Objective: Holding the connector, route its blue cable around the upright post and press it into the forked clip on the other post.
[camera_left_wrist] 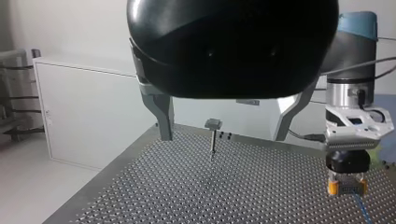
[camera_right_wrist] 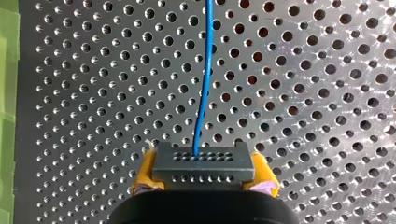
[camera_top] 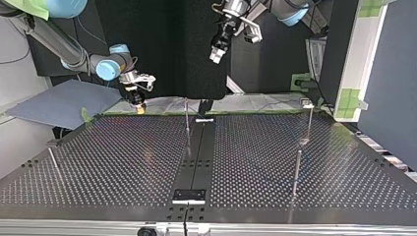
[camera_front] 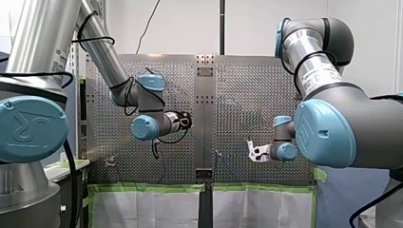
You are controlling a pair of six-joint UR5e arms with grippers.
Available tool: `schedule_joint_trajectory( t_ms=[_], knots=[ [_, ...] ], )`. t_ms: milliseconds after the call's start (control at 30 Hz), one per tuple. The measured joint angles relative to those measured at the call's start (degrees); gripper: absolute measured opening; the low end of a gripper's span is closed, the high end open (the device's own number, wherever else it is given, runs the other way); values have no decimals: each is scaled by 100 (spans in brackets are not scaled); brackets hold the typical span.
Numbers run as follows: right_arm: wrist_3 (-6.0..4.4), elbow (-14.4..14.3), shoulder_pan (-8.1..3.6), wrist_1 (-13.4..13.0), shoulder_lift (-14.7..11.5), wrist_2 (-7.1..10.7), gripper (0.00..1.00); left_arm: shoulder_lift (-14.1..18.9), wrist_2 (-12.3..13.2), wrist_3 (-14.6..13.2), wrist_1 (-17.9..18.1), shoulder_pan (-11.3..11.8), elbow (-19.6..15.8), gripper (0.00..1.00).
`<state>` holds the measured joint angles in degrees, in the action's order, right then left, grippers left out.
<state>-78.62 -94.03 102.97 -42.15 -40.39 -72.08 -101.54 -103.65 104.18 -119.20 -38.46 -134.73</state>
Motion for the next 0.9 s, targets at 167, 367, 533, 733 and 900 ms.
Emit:
schedule_joint_trajectory(
  t_ms=[167, 367, 533, 733, 900],
  knots=[
    [2, 0, -11, 3, 0, -6, 0, 0, -9, -193, 3, 2, 0, 99],
    [3, -1, -16, 19, 0, -6, 0, 0, -53, -523, -9, 8, -3, 99],
    [13, 0, -25, 28, 0, -26, 0, -1, -99, -766, 5, 40, -16, 99],
    [103, 1, -49, 33, -39, -175, 0, -3, -271, -779, -80, 99, -28, 99],
    [144, -18, -59, 157, -200, -355, 0, -2, -517, -909, -166, 138, -46, 99]
  ],
)
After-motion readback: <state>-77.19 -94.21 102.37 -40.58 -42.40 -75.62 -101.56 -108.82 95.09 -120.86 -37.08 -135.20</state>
